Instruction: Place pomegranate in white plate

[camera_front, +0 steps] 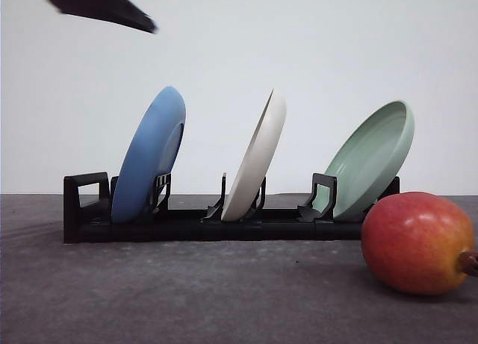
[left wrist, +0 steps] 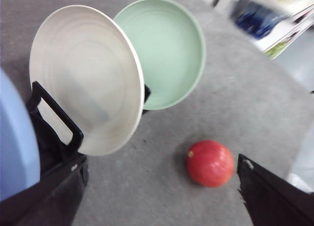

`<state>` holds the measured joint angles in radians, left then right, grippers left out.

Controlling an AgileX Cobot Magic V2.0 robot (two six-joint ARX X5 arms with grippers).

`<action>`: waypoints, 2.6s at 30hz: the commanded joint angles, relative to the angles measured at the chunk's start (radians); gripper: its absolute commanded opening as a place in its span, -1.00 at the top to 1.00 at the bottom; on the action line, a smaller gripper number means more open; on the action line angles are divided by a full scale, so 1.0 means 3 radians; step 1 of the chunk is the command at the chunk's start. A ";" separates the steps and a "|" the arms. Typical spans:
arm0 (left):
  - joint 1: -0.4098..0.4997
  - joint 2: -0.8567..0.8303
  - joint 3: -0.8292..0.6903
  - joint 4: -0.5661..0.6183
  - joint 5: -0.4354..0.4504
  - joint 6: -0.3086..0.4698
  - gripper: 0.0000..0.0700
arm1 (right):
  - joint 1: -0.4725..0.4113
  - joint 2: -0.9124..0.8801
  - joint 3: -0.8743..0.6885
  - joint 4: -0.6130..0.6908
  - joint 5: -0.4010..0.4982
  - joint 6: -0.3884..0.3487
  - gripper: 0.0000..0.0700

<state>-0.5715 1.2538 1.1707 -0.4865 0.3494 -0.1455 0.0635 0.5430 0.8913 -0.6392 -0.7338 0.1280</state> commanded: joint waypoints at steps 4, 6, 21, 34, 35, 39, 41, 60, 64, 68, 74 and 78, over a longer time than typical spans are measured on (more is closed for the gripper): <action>-0.0278 0.0684 0.0647 -0.0154 -0.0375 0.0158 -0.69 | 0.0003 0.0014 0.0061 0.0032 0.0000 0.0011 -0.55; -0.0357 0.0931 0.0855 -0.0196 -0.0493 0.0200 -0.69 | 0.0001 0.0014 0.0061 0.0032 0.0000 0.0011 -0.55; -0.0546 0.1934 0.1344 0.0023 -0.0911 0.0221 -0.69 | 0.0001 0.0014 0.0061 0.0031 0.0003 0.0009 -0.55; -0.0584 0.2034 0.1344 0.0017 -0.0915 0.0160 0.87 | 0.0001 0.0014 0.0061 0.0026 0.0003 0.0009 -0.55; -0.0584 0.2034 0.1344 0.0016 -0.0914 0.0158 1.00 | 0.0001 0.0014 0.0061 0.0023 0.0003 0.0009 -0.55; -0.0601 0.2034 0.1344 0.0014 -0.0914 0.0157 1.00 | 0.0001 0.0014 0.0061 0.0014 0.0003 0.0009 -0.55; -0.0610 0.2032 0.1350 0.0015 -0.0915 0.0156 1.00 | 0.0001 0.0014 0.0061 0.0008 0.0003 0.0009 -0.55; -0.0887 0.1240 0.1356 -0.0051 -0.0912 0.0130 1.00 | 0.0003 0.0014 0.0061 0.0006 0.0004 -0.0005 -0.55; -0.1089 0.0951 0.1356 -0.0325 -0.0914 0.0129 1.00 | 0.0003 0.0014 0.0061 0.0006 0.0003 -0.0004 -0.55; -0.1364 0.0704 0.1355 -0.0772 -0.0972 0.0104 1.00 | 0.0003 0.0014 0.0061 0.0006 0.0003 -0.0003 -0.55; -0.1976 0.0555 0.1352 -0.1515 -0.1670 0.0093 1.00 | 0.0003 0.0014 0.0061 -0.0035 0.0003 -0.0003 -0.55; -0.2345 0.0573 0.1298 -0.1903 -0.2088 -0.0022 1.00 | 0.0003 0.0014 0.0061 -0.0082 0.0003 -0.0003 -0.55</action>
<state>-1.2520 1.4120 1.5483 -1.0576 -0.2471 -0.1302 0.0635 0.5430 0.8913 -0.6708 -0.7334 0.1280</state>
